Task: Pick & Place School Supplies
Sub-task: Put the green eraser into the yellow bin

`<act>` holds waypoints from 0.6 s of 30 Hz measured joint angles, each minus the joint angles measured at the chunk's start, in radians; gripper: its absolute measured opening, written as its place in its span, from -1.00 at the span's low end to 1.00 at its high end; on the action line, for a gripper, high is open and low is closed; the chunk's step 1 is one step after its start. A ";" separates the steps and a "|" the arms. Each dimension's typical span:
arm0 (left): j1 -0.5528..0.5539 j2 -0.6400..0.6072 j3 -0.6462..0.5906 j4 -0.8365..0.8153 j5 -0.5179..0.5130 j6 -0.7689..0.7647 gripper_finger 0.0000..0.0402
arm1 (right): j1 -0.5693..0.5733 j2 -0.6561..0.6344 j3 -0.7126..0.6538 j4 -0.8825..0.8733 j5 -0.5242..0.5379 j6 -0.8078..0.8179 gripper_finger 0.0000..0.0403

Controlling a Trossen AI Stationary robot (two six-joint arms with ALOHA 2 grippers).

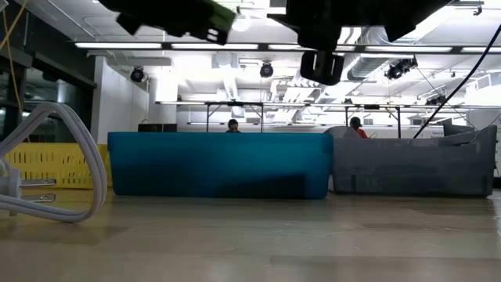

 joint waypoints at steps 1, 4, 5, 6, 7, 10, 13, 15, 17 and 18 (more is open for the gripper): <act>0.000 -0.017 0.000 -0.036 -0.015 0.000 -0.78 | 0.000 0.000 0.000 0.000 0.000 0.000 -0.27; 0.000 -0.070 0.000 -0.152 -0.052 0.001 -0.78 | 0.000 0.000 0.000 -0.003 0.000 0.000 -0.27; 0.000 -0.087 0.000 -0.186 -0.062 -0.006 -0.78 | 0.000 0.000 0.000 -0.004 0.000 0.000 -0.27; 0.000 -0.104 0.000 -0.224 -0.071 -0.016 -0.78 | 0.000 0.000 0.000 -0.005 0.000 0.000 -0.27; 0.002 -0.119 0.000 -0.255 -0.082 -0.029 -0.78 | 0.000 0.000 0.000 -0.007 0.000 0.000 -0.27; 0.011 -0.163 0.000 -0.340 -0.101 -0.071 -0.78 | 0.000 0.000 0.000 -0.008 0.003 0.000 -0.27; 0.028 -0.203 0.000 -0.424 -0.124 -0.143 -0.78 | 0.003 0.000 0.000 -0.009 0.003 0.000 -0.27; 0.040 -0.227 0.000 -0.474 -0.150 -0.192 -0.78 | 0.007 0.000 0.000 -0.009 0.003 0.000 -0.27; 0.049 -0.248 0.000 -0.528 -0.189 -0.236 -0.78 | 0.013 0.000 0.000 -0.009 0.000 0.000 -0.27; 0.052 -0.256 0.000 -0.550 -0.206 -0.256 -0.78 | 0.016 0.000 0.000 -0.009 -0.001 0.000 -0.27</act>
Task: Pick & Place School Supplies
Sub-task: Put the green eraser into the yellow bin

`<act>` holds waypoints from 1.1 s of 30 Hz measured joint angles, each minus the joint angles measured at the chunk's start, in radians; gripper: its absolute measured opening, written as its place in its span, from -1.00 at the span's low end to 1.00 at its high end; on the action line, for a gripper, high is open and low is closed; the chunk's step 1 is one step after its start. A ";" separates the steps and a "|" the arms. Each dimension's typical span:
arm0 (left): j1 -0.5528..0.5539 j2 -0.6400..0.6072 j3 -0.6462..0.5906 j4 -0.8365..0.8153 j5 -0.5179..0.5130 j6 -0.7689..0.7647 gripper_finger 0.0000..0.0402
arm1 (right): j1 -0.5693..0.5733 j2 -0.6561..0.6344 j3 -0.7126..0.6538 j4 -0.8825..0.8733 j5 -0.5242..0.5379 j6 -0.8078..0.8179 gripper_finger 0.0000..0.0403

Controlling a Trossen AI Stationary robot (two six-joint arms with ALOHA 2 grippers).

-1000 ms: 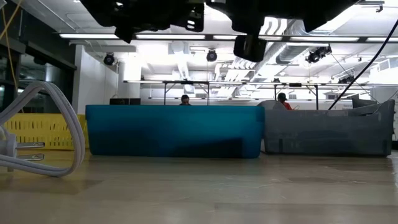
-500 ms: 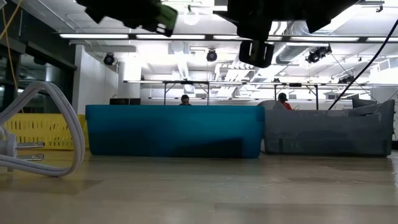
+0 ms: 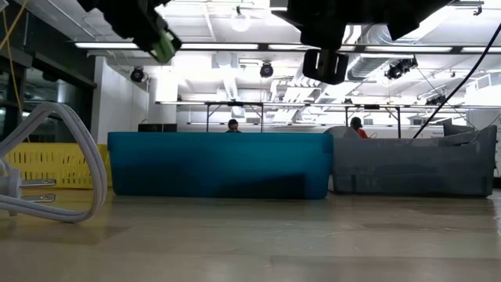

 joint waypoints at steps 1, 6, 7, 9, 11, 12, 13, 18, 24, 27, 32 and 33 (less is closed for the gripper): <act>0.002 -0.007 0.000 -0.019 -0.017 -0.019 -0.78 | 0.004 0.000 0.000 0.000 0.000 0.000 -0.27; 0.004 -0.014 0.000 -0.092 -0.058 -0.103 -0.78 | 0.018 0.000 0.000 -0.001 -0.001 0.001 -0.27; 0.004 -0.014 0.000 -0.103 -0.058 -0.113 -0.78 | 0.019 0.000 0.000 -0.001 -0.001 0.001 -0.27; 0.004 -0.013 0.000 -0.135 -0.058 -0.123 -0.78 | 0.019 0.000 0.000 -0.004 -0.001 0.002 -0.27; 0.004 -0.013 0.000 -0.181 -0.060 -0.123 -0.78 | 0.019 0.000 0.000 -0.015 -0.001 0.003 -0.27; 0.004 -0.013 0.000 -0.206 -0.066 -0.123 -0.78 | 0.019 0.000 0.000 -0.022 -0.002 0.003 -0.27; 0.004 -0.013 0.000 -0.229 -0.075 -0.126 -0.78 | 0.019 0.000 0.000 -0.027 -0.006 0.004 -0.27; 0.004 -0.013 0.000 -0.340 -0.112 -0.156 -0.78 | 0.019 0.000 0.000 -0.062 -0.024 0.004 -0.27; 0.004 -0.013 -0.001 -0.385 -0.136 -0.146 -0.78 | 0.019 0.000 0.000 -0.069 -0.065 0.002 -0.27; 0.006 -0.013 -0.003 -0.397 -0.136 -0.144 -0.78 | 0.019 0.000 0.000 -0.070 -0.086 -0.004 -0.27; 0.038 -0.012 -0.038 -0.405 -0.136 -0.151 -0.78 | 0.018 0.000 0.000 -0.084 -0.135 -0.034 -0.27; 0.049 -0.012 -0.049 -0.405 -0.136 -0.152 -0.78 | 0.018 0.000 0.000 -0.092 -0.138 -0.042 -0.27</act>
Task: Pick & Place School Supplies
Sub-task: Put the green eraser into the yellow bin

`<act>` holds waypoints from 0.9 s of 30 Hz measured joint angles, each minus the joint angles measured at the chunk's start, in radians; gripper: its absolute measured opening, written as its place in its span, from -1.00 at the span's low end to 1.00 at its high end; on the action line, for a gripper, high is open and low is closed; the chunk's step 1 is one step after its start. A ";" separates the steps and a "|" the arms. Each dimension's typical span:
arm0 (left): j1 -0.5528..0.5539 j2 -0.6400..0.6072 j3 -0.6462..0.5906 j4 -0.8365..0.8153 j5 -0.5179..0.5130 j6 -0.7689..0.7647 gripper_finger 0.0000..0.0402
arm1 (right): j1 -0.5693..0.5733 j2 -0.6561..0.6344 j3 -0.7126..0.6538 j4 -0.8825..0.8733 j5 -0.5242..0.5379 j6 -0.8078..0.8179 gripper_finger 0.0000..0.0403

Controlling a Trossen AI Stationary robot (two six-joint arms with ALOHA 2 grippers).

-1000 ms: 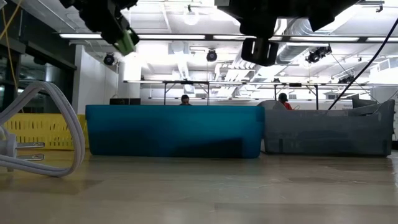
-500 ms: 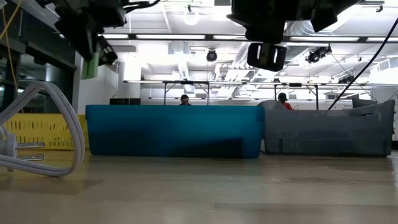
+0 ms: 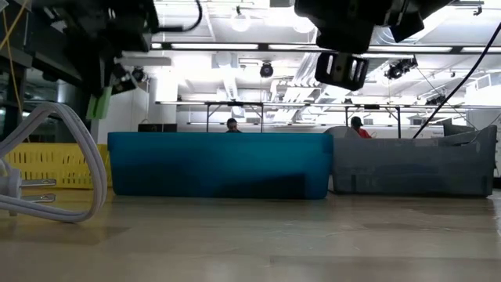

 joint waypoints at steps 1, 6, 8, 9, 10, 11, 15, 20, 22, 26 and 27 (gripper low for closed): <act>0.011 0.000 -0.015 0.000 0.000 -0.002 -0.78 | -0.002 0.000 0.000 -0.010 -0.006 -0.011 -0.27; 0.077 0.000 -0.067 0.000 0.008 -0.010 -0.78 | -0.004 0.000 0.000 -0.041 -0.022 -0.043 -0.27; 0.100 0.000 -0.082 0.000 0.025 0.003 -0.78 | -0.004 0.000 0.000 -0.047 -0.023 -0.044 -0.27; 0.111 0.000 -0.091 0.000 0.034 0.010 -0.78 | -0.004 0.000 0.000 -0.051 -0.023 -0.046 -0.27; 0.122 0.000 -0.100 0.000 0.045 0.012 -0.78 | -0.004 0.000 0.000 -0.054 -0.023 -0.049 -0.27; 0.133 0.001 -0.101 -0.003 0.052 0.012 -0.78 | -0.004 0.000 0.000 -0.055 -0.023 -0.055 -0.27; 0.169 0.000 -0.099 0.003 0.094 0.038 -0.78 | -0.004 0.000 0.000 -0.060 -0.020 -0.062 -0.27; 0.204 0.000 -0.099 0.004 0.097 0.012 -0.78 | -0.004 0.000 0.000 -0.060 -0.018 -0.062 -0.27; 0.214 0.000 -0.099 0.009 0.097 -0.040 -0.78 | -0.004 0.000 0.000 -0.060 -0.018 -0.062 -0.27; 0.221 0.000 -0.099 0.028 0.083 -0.156 -0.78 | -0.004 0.000 0.000 -0.060 -0.017 -0.061 -0.27; 0.217 0.000 -0.099 0.027 0.068 -0.183 -0.78 | -0.004 0.000 0.000 -0.060 -0.017 -0.060 -0.27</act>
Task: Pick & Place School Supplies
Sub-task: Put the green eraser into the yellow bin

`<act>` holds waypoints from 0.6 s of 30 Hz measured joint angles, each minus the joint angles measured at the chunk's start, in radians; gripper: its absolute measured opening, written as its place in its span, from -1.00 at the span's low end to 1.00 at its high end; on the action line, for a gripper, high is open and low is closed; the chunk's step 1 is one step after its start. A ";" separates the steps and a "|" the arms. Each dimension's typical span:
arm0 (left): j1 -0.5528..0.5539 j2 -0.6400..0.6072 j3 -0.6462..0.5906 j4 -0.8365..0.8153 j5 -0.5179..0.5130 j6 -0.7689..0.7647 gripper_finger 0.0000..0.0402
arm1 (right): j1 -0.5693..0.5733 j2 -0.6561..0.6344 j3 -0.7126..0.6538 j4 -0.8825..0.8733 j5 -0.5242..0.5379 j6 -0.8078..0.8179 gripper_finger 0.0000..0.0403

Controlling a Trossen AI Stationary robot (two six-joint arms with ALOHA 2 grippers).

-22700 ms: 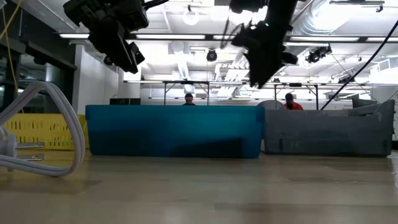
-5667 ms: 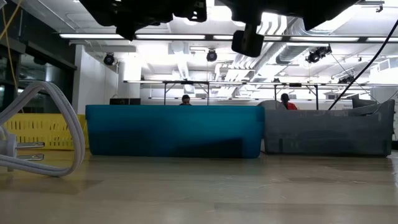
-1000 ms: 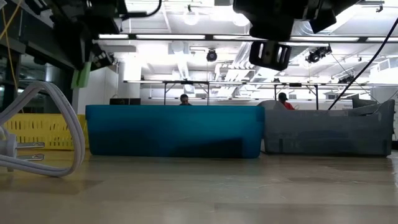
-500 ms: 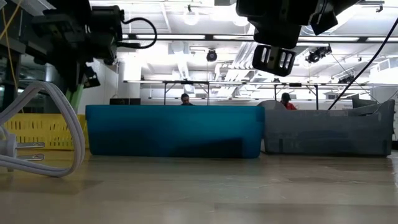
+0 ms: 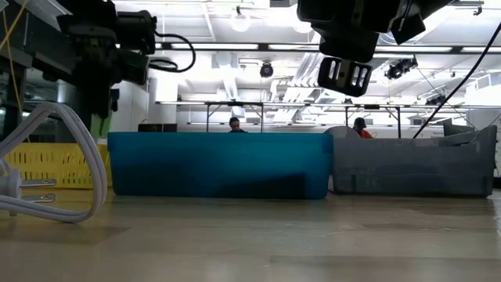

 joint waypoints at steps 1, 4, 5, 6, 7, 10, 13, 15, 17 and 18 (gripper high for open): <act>-0.005 0.000 0.000 -0.001 -0.021 -0.036 -0.78 | 0.000 0.000 0.000 0.000 0.000 0.000 -0.27; -0.026 0.000 0.000 -0.001 -0.088 -0.126 -0.78 | 0.000 0.000 0.000 -0.001 -0.003 0.001 -0.27; -0.032 0.000 0.000 -0.001 -0.101 -0.144 -0.78 | 0.000 0.000 0.000 -0.001 -0.004 0.001 -0.27; -0.040 0.000 0.000 0.000 -0.109 -0.159 -0.78 | 0.000 0.000 0.000 -0.003 -0.004 0.001 -0.27; -0.049 0.000 0.000 0.000 -0.116 -0.175 -0.78 | 0.000 0.000 0.000 -0.005 -0.005 0.000 -0.27; -0.072 0.000 -0.009 0.005 -0.130 -0.227 -0.78 | 0.000 0.000 0.000 -0.017 -0.018 -0.002 -0.27; -0.096 0.000 -0.028 0.003 -0.176 -0.310 -0.78 | 0.002 0.000 0.000 -0.019 -0.030 -0.004 -0.27; -0.113 0.000 -0.043 0.016 -0.213 -0.371 -0.78 | 0.002 0.000 0.000 -0.020 -0.033 -0.010 -0.27; -0.130 0.000 -0.054 0.033 -0.230 -0.416 -0.78 | 0.002 0.000 0.000 -0.021 -0.044 -0.016 -0.27; -0.137 0.000 -0.058 0.041 -0.239 -0.431 -0.78 | 0.002 0.000 0.000 -0.021 -0.051 -0.021 -0.27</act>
